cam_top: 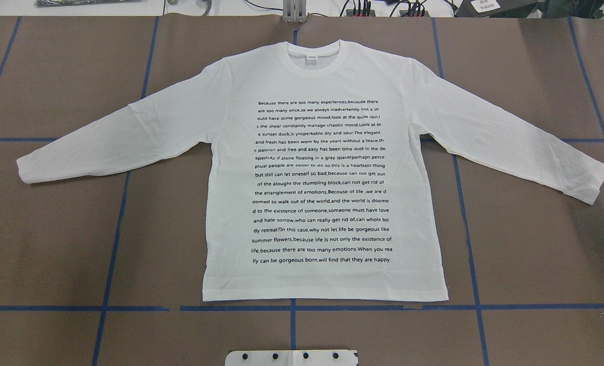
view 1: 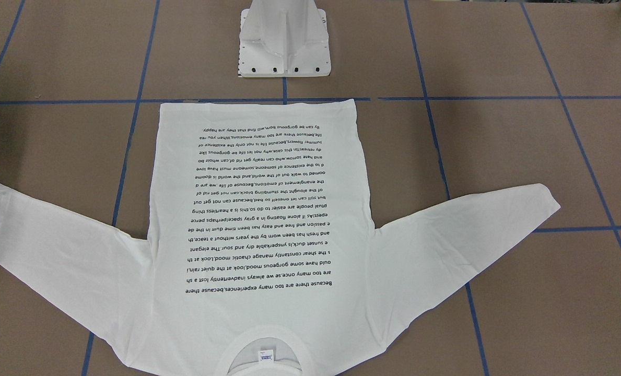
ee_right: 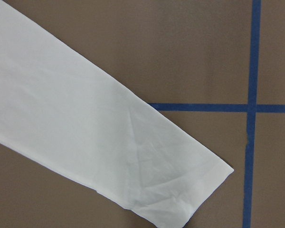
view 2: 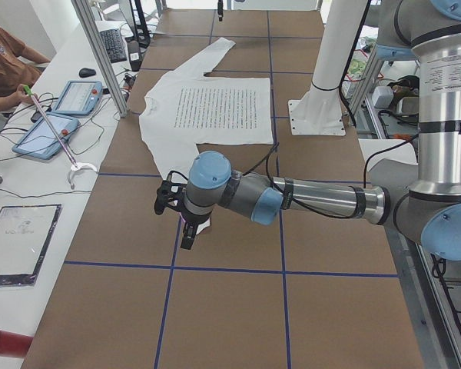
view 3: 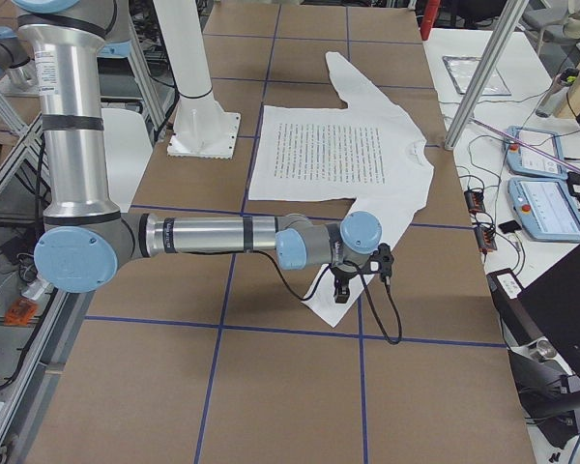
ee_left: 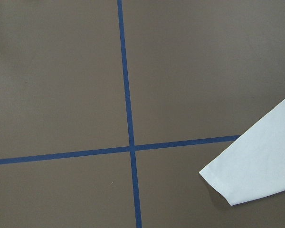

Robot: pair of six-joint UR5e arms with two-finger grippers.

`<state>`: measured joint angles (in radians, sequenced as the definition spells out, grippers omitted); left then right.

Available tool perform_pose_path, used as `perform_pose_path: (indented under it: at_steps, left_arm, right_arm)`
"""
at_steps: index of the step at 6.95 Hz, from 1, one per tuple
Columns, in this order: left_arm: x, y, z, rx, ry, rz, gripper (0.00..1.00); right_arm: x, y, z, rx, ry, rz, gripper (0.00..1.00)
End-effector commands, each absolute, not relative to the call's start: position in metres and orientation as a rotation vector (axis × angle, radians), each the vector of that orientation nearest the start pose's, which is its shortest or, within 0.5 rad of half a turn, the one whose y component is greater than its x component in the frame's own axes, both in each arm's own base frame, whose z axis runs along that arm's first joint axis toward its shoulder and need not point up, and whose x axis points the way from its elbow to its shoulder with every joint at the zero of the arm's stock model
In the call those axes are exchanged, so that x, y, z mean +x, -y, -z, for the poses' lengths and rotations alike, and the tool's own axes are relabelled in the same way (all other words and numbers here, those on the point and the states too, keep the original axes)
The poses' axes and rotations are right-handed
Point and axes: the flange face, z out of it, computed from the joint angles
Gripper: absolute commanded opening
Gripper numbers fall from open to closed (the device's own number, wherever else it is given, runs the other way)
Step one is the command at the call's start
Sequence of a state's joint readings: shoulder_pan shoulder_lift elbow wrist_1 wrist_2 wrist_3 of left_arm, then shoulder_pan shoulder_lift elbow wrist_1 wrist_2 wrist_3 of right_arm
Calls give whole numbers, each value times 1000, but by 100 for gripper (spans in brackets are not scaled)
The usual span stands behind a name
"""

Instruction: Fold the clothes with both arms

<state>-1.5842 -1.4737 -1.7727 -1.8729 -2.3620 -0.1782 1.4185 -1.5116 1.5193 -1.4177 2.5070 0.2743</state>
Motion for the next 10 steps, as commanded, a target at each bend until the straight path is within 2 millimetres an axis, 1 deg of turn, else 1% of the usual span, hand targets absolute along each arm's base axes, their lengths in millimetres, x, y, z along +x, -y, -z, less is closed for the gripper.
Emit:
perform_pose_path:
  at_steps: [1,2,3,4,5,6,7,8,9,10]
  left_arm:
    - [-68,467,-568,322,-809,16,100]
    - [-68,468,-567,322,-809,17,100]
    - [-68,468,-567,327,-809,13,100]
    - [-68,468,-566,331,-810,11,100]
    - [-68,468,-568,327,-812,13,100]
    - [-68,468,-568,327,-815,12,100]
    - [-68,468,-567,331,-814,8,100]
    - [-68,468,-567,331,-814,7,100]
    - [-68,468,-568,329,-812,7,100]
    - [-68,468,-568,331,-811,5,100]
  right_arm:
    - [-32,546,-650,-146,936,-224,98]
    - [-42,542,-677,-168,930,-216,95]
    - [-53,540,-694,-157,932,-191,94]
    - [-76,540,-691,-161,924,-197,90]
    - [-84,539,-699,-140,879,-185,88]
    - [-91,544,-703,-141,855,-181,88]
    - [-91,543,-708,-149,853,-185,89]
    - [-90,539,-724,-176,843,-195,89]
    - [-90,538,-727,-181,837,-199,89]
    - [-92,536,-738,-198,831,-201,88]
